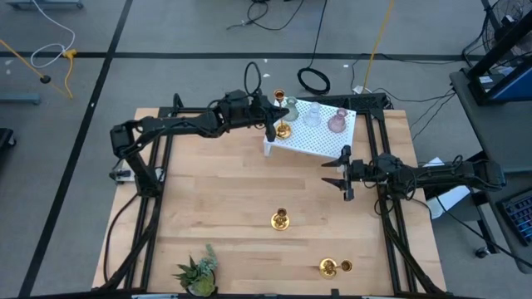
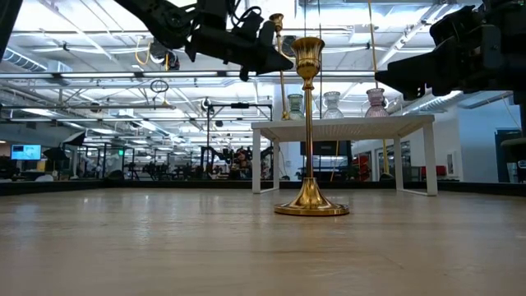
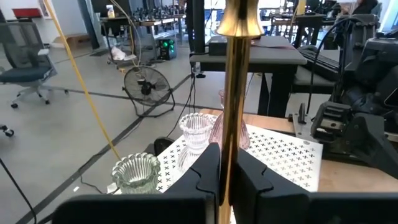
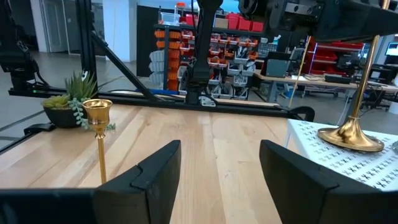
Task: Pick & Place candle stick holders
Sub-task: Put the gold candle holder on the shelf, then align the top gold candle holder with the other gold candle holder on the shelf
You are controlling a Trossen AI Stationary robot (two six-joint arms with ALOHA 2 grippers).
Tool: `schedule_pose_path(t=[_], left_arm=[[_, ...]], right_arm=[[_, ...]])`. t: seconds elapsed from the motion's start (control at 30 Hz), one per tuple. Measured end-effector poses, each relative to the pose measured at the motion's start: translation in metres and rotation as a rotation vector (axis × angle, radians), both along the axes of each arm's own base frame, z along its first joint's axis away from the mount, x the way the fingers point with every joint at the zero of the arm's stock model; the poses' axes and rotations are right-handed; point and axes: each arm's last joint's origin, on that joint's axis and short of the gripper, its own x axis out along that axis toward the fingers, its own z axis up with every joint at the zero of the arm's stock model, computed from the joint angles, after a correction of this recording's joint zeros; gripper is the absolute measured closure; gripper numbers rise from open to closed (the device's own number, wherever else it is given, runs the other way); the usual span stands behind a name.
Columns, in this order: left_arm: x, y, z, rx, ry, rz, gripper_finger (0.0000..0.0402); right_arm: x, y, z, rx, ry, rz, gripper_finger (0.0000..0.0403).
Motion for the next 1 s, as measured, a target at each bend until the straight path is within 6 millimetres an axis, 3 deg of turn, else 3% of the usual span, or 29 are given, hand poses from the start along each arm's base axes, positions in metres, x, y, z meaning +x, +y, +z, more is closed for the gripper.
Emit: schedule_pose_path(t=[0.33,0.77,1.0], left_arm=[[0.000,-0.001,0.001,0.004,-0.013,0.000,0.0369],[-0.002,-0.002,0.006,0.028,-0.021,-0.003,0.0262],[-0.008,-0.012,0.018,0.044,-0.013,-0.021,0.0240]], right_arm=[[0.000,0.000,0.000,0.000,0.000,0.000,0.0193],[0.000,0.000,0.000,0.000,0.000,0.000,0.0193],[0.000,0.000,0.000,0.000,0.000,0.000,0.0193]])
